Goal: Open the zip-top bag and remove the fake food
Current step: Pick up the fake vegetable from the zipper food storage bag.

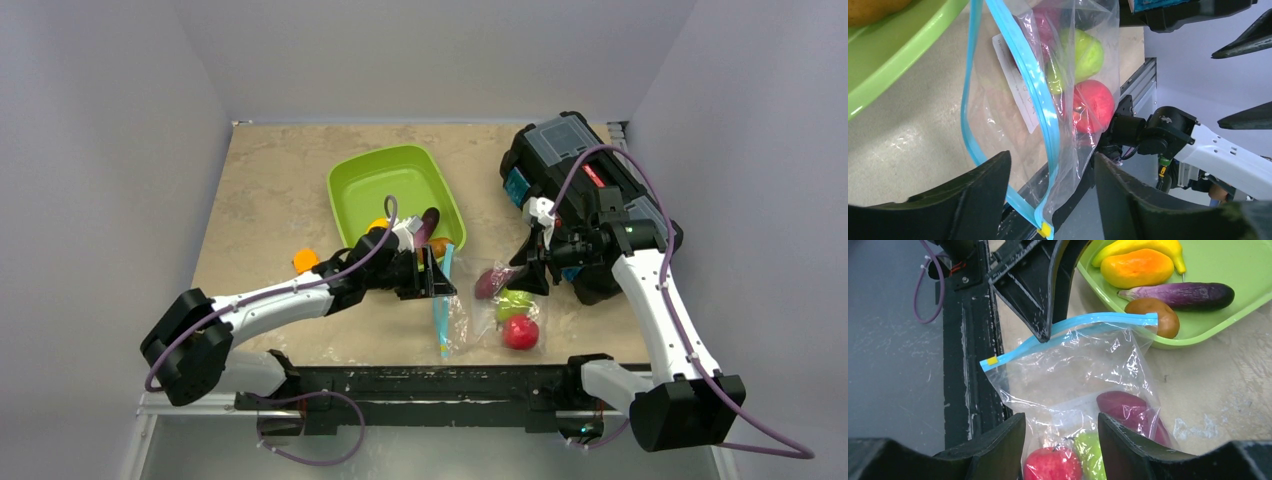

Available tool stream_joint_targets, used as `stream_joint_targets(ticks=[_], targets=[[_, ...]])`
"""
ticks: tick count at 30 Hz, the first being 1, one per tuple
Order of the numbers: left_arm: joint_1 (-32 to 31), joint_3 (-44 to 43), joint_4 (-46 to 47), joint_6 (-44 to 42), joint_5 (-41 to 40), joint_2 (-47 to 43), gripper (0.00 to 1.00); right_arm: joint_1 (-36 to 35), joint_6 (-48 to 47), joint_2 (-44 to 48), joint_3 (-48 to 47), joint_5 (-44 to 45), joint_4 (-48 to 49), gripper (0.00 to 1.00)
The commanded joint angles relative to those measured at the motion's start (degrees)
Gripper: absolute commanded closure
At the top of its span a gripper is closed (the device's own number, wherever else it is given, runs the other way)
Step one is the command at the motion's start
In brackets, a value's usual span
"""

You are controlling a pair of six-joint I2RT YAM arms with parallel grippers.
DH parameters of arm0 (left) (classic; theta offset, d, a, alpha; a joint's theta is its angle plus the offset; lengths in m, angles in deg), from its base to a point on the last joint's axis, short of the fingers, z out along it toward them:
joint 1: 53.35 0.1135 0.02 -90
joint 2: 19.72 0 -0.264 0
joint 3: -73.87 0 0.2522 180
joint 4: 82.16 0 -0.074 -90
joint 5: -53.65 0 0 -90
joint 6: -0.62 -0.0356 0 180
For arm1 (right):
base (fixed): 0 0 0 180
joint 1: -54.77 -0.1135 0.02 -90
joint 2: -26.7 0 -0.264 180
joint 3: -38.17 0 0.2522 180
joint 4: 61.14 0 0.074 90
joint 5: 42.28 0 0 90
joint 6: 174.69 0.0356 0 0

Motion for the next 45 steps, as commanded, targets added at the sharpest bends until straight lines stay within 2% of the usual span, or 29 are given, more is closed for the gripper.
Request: stream_joint_targets(ticks=[1, 3, 11, 18, 22, 27, 32, 38, 45], targets=[[-1.7, -4.1, 0.7, -1.6, -1.2, 2.3, 0.50, 0.2, 5.0, -1.2, -2.0, -2.1, 3.0, 0.45], [-2.1, -4.8, 1.2, -1.6, -1.0, 3.2, 0.57, 0.3, 5.9, -1.7, -2.3, -2.2, 3.3, 0.45], [-3.7, -6.7, 3.4, -1.5, 0.4, 4.7, 0.99, 0.2, 12.9, -2.8, -2.2, -1.4, 7.7, 0.46], [-6.3, -10.9, 5.5, -1.1, 1.6, 6.0, 1.00, 0.2, 25.8, -4.3, -1.9, 0.2, 14.0, 0.44], [-7.8, -14.1, 7.0, -0.3, 2.4, 7.7, 1.00, 0.2, 41.3, -5.7, -1.2, 3.4, 20.2, 0.43], [-9.4, -19.3, 7.1, 0.0, 3.5, 10.6, 1.00, -0.2, 53.7, -5.4, -0.7, 10.5, 25.0, 0.42], [-10.9, -22.3, 7.3, 0.2, 4.6, 14.1, 1.00, -1.5, 57.2, -4.2, -0.5, 13.6, 27.0, 0.36], [-11.6, -24.2, 6.4, -0.2, 4.5, 15.8, 1.00, -3.6, 55.1, -3.6, 0.3, 15.9, 25.7, 0.31], [-12.0, -25.8, 4.4, -1.1, 3.4, 16.5, 1.00, -6.8, 50.8, -3.3, 1.1, 21.6, 23.3, 0.33]])
